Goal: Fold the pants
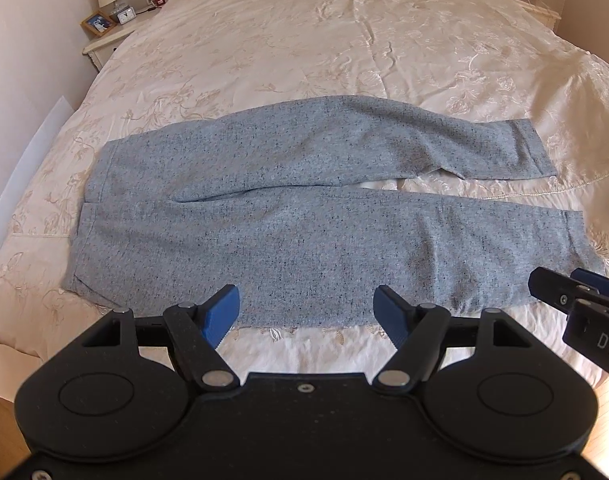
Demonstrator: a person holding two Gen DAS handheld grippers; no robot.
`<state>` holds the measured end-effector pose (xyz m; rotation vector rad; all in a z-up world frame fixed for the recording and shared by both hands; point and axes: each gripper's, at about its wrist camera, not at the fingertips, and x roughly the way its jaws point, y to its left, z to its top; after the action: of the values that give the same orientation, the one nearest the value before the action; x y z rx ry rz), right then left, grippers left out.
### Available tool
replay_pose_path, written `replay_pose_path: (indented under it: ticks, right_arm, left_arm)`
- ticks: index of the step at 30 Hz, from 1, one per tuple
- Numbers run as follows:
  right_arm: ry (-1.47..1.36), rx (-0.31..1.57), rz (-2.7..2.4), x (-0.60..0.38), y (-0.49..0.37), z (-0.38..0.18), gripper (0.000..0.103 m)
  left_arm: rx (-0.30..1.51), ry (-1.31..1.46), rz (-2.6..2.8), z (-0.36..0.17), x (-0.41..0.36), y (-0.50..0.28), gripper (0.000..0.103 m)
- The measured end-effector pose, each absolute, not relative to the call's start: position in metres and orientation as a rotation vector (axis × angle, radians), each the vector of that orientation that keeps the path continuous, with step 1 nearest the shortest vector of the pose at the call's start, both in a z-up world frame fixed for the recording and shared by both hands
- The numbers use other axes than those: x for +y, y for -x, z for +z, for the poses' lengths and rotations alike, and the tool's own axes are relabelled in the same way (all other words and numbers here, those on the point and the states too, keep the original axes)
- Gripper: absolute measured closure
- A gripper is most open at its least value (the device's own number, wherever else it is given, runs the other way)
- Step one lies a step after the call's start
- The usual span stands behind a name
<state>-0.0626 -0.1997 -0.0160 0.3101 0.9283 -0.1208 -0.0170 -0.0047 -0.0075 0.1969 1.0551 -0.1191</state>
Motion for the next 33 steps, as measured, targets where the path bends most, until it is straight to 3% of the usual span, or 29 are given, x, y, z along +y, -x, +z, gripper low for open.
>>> replay_pose_path:
  ticks: [33]
  right_arm:
    - [-0.289,0.923,-0.091,-0.1911,0.0658,-0.0105,0.056]
  left_arm:
    - [1.060,-0.188,-0.128,-0.0060,0.0019,0.0139,0.027]
